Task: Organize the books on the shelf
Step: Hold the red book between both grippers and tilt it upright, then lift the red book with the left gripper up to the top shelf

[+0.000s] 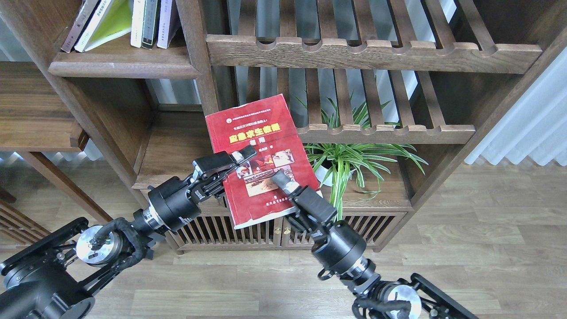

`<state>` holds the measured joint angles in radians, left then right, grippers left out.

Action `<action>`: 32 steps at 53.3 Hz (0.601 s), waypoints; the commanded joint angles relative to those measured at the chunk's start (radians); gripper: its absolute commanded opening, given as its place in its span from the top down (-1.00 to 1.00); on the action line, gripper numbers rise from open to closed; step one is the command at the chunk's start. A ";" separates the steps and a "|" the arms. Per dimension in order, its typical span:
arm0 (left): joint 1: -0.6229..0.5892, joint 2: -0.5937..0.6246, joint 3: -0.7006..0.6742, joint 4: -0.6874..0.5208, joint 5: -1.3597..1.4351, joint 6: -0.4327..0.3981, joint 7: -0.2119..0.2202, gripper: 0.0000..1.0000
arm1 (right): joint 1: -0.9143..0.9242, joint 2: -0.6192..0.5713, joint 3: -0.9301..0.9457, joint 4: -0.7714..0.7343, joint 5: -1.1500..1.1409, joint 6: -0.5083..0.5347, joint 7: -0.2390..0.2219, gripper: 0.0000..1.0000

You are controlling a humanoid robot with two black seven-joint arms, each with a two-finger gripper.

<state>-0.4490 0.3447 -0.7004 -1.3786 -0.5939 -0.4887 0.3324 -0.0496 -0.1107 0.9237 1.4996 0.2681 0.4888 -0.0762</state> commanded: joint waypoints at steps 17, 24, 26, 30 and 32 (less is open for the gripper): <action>-0.072 0.000 -0.027 -0.002 0.012 0.000 -0.019 0.98 | -0.022 0.063 0.224 -0.110 0.062 0.000 0.015 -0.71; -0.147 -0.009 -0.051 -0.004 0.049 0.000 -0.053 1.00 | -0.003 0.062 0.219 -0.142 0.057 0.000 0.015 -0.71; -0.184 -0.018 -0.051 -0.004 0.065 0.000 -0.062 1.00 | -0.003 0.062 0.218 -0.144 0.056 0.000 0.015 -0.71; -0.232 -0.050 -0.051 -0.004 0.092 0.000 -0.069 1.00 | 0.004 0.062 0.216 -0.150 0.053 0.000 0.015 -0.71; -0.252 -0.050 -0.054 -0.002 0.114 0.000 -0.069 1.00 | 0.005 0.060 0.216 -0.153 0.051 0.000 0.015 -0.71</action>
<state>-0.6663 0.3028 -0.7524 -1.3821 -0.5100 -0.4887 0.2656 -0.0479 -0.0488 1.1407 1.3518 0.3217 0.4888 -0.0613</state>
